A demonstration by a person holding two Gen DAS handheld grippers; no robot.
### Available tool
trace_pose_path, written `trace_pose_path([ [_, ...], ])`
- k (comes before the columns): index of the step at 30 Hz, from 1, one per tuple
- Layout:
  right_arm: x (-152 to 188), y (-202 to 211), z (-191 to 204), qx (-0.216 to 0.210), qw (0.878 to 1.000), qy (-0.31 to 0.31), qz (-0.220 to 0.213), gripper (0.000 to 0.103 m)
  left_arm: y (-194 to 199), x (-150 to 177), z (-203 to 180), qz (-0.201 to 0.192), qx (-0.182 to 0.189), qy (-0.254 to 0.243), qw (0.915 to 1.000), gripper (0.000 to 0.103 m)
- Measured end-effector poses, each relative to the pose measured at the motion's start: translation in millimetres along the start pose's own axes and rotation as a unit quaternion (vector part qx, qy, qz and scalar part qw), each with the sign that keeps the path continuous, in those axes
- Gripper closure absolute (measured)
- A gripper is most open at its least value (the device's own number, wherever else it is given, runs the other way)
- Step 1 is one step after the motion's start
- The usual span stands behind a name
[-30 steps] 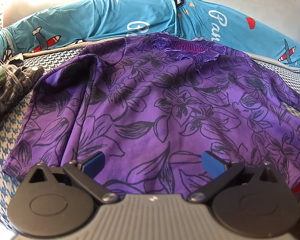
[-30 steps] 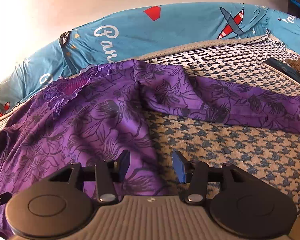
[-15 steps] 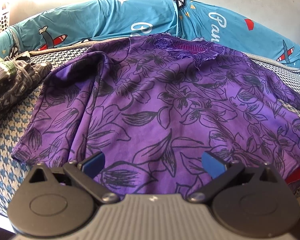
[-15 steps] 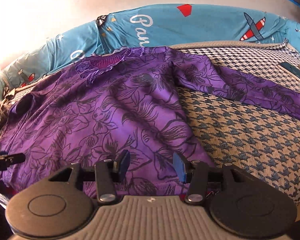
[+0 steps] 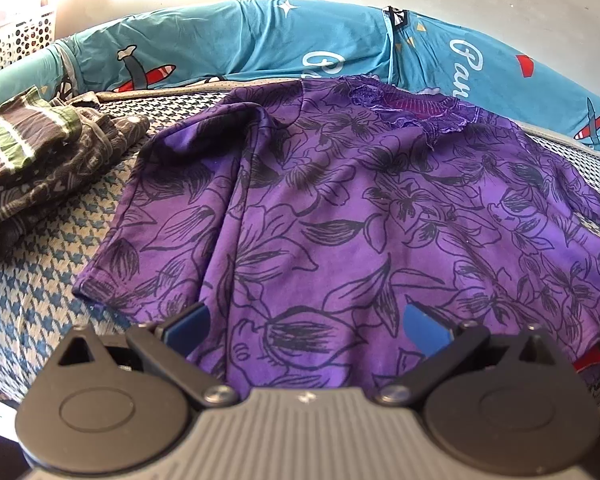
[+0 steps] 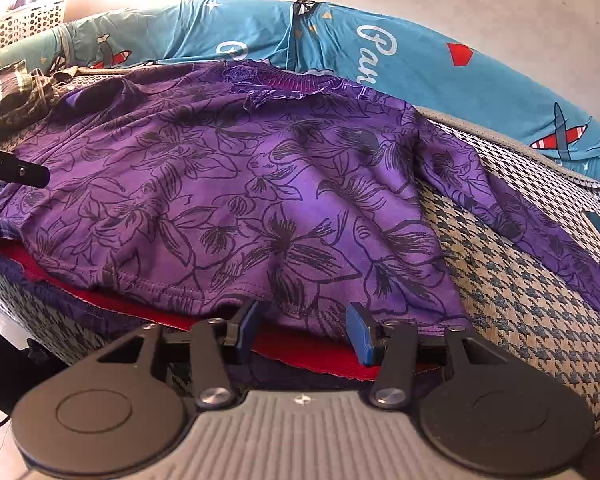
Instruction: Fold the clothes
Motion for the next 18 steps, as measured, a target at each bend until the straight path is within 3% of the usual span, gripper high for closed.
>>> trace_pose_path([
  [3,1.4,1.4,7.7,-0.015,1.0,0.012,0.002,0.056,3.8,4.2,7.2,0.002,-0.003,0.003,1.0,0.0],
  [12,0.1,-12.4,12.7,0.022,0.999,0.025,0.021,0.056,15.4,20.5,11.1,0.012,0.001,0.0,0.9999,0.0],
  [18,-14.8,-7.6,5.5,0.018,1.0,-0.024,-0.008,0.056,14.5,39.3,1.9,0.039,-0.002,-0.046,0.9982,0.0],
])
Point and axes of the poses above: each gripper's, at about its wrist camera, not at the fingertips, and y roughly against the way its jaws point, z to its left, x to its underside, the point moved 10 cm from there along -y, roughly the way its jaws point, and after that the axes turned 7 degrees about z, right-handed, at the moved point
